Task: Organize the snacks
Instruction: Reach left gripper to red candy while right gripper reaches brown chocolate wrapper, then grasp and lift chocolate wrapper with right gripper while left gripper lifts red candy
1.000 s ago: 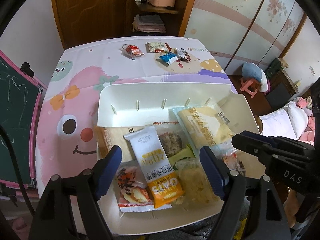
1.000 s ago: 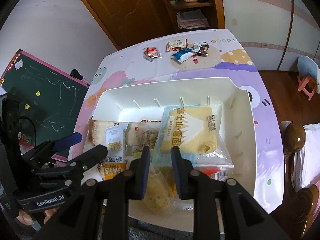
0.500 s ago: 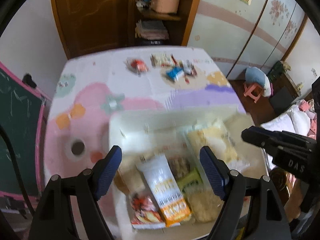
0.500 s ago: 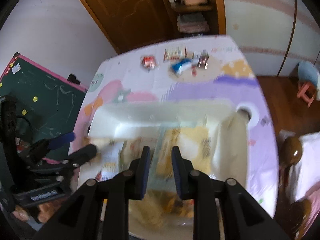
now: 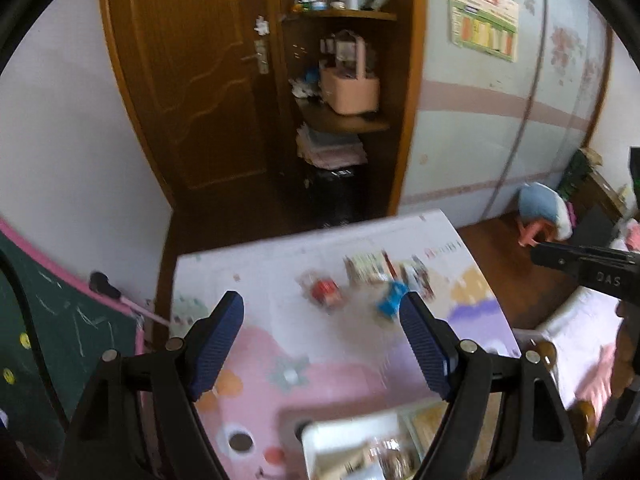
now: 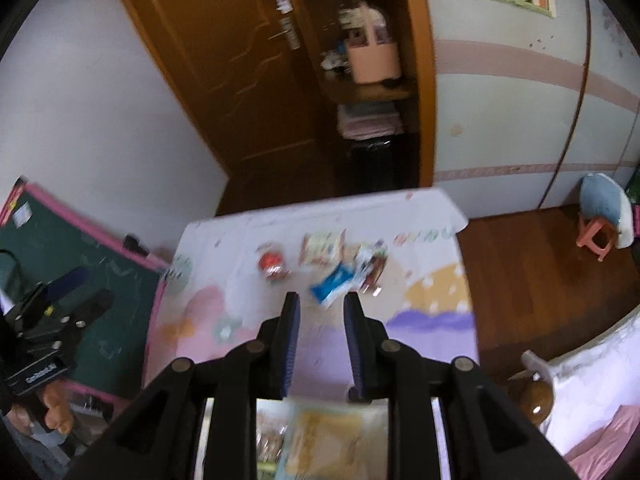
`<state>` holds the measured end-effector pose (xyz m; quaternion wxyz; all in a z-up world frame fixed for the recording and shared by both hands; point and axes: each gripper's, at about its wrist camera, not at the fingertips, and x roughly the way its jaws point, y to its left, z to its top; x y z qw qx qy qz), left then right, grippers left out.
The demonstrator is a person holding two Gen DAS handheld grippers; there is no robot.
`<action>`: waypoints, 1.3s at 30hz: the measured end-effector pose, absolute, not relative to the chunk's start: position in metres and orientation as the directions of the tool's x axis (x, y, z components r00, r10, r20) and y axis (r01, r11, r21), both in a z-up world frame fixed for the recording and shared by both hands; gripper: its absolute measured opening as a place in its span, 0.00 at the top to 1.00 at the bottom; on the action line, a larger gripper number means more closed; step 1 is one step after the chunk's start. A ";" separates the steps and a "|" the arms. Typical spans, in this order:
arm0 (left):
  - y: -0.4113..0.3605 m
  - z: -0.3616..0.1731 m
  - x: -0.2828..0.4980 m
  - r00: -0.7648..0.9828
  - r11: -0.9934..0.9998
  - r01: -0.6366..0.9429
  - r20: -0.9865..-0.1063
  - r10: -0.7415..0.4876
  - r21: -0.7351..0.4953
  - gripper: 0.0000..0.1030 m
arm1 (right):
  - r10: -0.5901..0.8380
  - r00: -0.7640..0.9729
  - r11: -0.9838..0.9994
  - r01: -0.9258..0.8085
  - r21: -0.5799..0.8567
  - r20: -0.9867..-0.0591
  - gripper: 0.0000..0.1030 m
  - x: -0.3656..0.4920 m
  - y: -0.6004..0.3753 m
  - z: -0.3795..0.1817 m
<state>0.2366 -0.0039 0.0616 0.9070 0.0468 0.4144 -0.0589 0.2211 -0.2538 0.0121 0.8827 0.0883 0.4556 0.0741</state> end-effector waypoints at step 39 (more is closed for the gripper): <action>-0.003 -0.250 0.424 0.234 0.992 -0.088 -0.970 -0.073 -0.095 0.55 | 0.145 0.258 0.980 0.093 0.174 -0.955 0.71 0.388 -0.246 -0.239</action>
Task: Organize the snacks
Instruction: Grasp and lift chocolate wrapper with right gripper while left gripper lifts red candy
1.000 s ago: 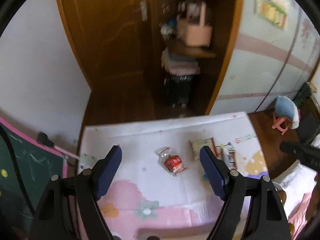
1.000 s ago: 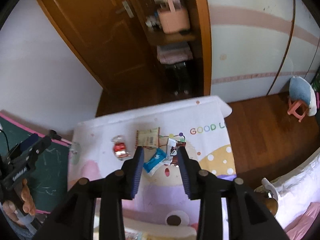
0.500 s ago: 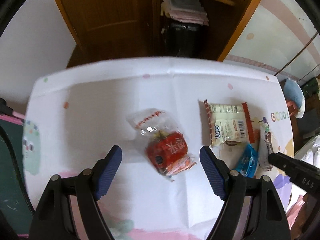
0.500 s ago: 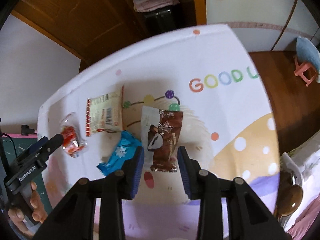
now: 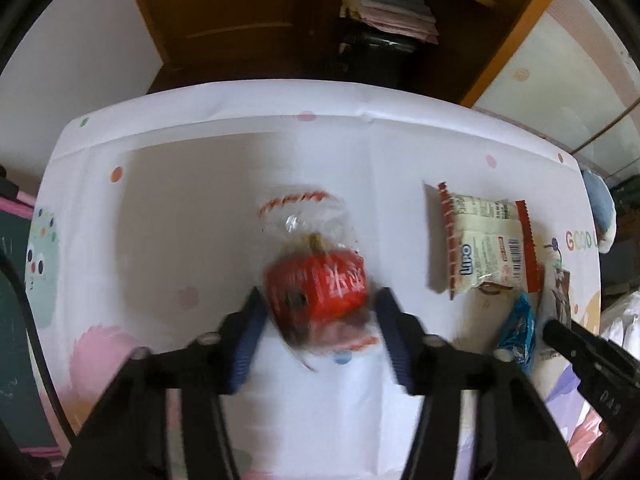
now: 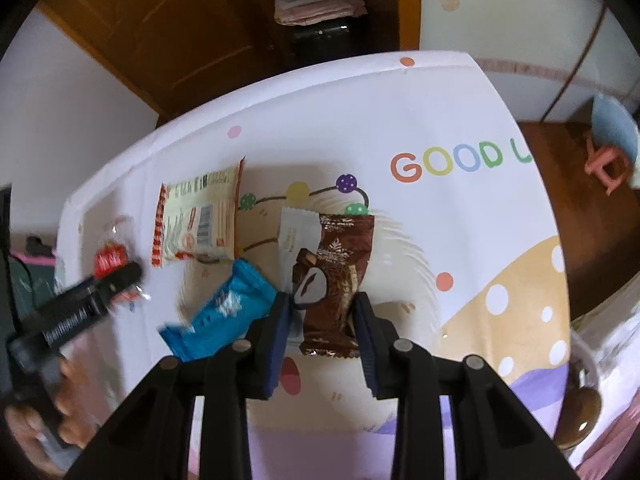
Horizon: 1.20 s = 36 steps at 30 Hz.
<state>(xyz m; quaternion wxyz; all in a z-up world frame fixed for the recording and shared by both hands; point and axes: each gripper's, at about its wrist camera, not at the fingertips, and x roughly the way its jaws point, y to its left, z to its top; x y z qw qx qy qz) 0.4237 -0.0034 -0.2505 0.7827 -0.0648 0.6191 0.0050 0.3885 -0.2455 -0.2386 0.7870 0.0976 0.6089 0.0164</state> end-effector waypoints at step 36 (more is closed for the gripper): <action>0.015 0.033 0.080 0.584 0.945 0.235 -0.744 -0.325 -0.228 0.62 | 0.301 0.717 0.953 -0.192 0.237 -0.630 0.72 0.071 -0.207 0.007</action>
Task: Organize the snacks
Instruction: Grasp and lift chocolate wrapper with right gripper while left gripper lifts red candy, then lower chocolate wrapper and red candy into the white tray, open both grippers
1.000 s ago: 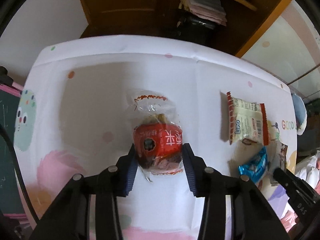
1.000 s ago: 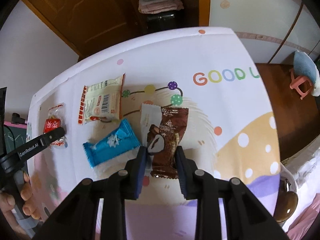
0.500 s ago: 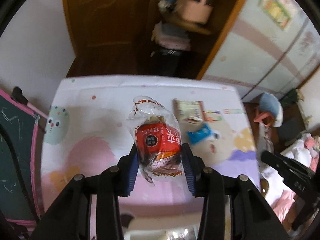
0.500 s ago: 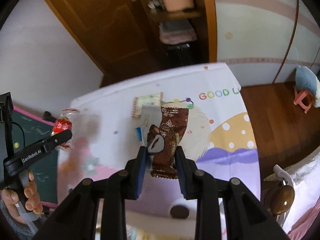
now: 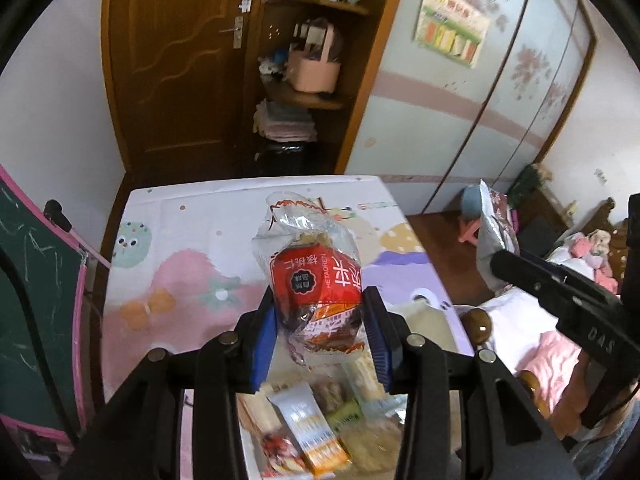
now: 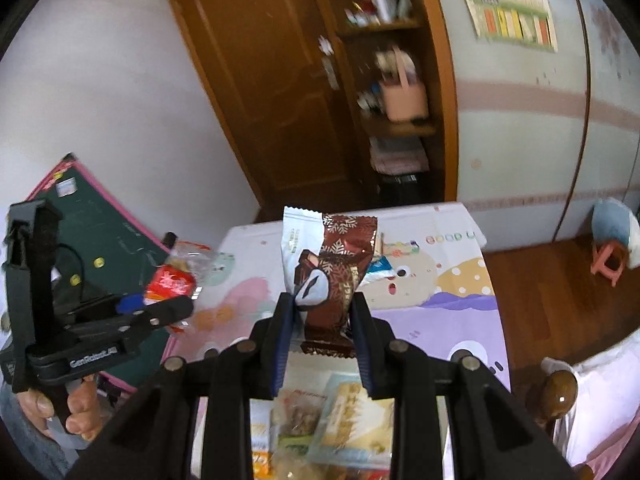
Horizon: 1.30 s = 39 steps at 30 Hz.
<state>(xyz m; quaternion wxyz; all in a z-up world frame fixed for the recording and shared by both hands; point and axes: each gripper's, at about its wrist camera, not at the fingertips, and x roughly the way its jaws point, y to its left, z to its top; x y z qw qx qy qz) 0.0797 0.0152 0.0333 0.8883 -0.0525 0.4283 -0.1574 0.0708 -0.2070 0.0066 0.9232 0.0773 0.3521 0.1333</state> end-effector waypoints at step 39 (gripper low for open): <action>-0.012 -0.032 0.013 0.598 0.961 0.194 -0.754 -0.274 -0.196 0.16 | 0.234 0.666 0.969 -0.100 0.225 -0.709 0.57 0.016 -0.187 -0.061</action>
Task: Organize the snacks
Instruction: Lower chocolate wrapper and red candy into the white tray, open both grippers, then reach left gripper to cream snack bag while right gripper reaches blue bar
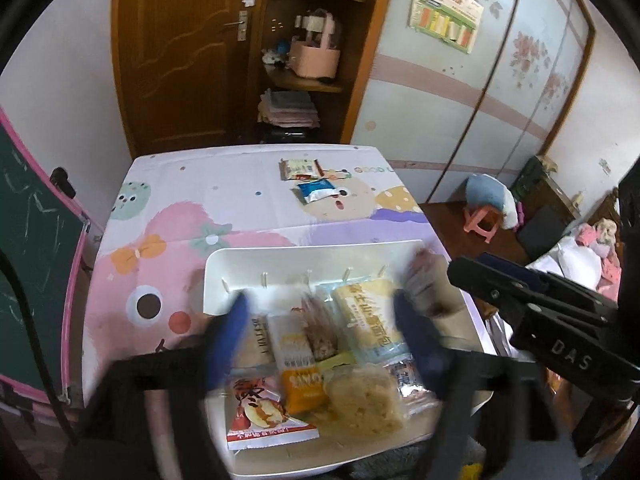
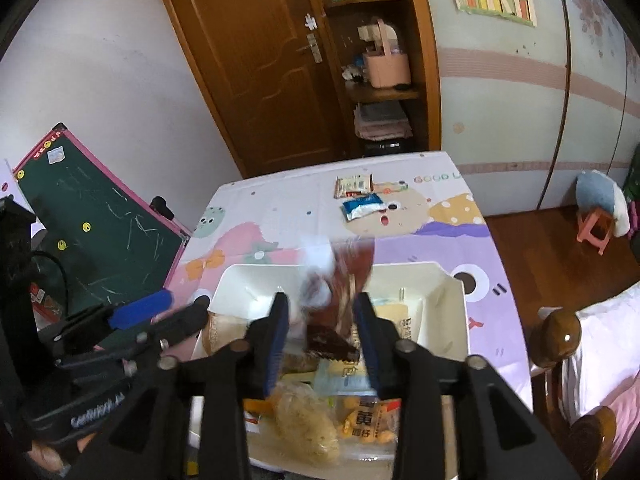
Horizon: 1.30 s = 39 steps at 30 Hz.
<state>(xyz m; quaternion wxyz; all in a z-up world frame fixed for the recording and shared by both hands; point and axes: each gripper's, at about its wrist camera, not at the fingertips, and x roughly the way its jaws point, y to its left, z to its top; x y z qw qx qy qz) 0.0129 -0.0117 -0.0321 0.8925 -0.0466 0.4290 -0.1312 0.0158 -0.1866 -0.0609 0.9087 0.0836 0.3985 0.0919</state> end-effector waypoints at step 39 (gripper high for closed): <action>0.004 -0.060 0.029 0.516 0.962 0.141 -0.812 -0.272 -0.232 0.15 | 0.268 0.583 0.959 -0.087 0.269 -0.767 0.52 0.019 -0.188 -0.087</action>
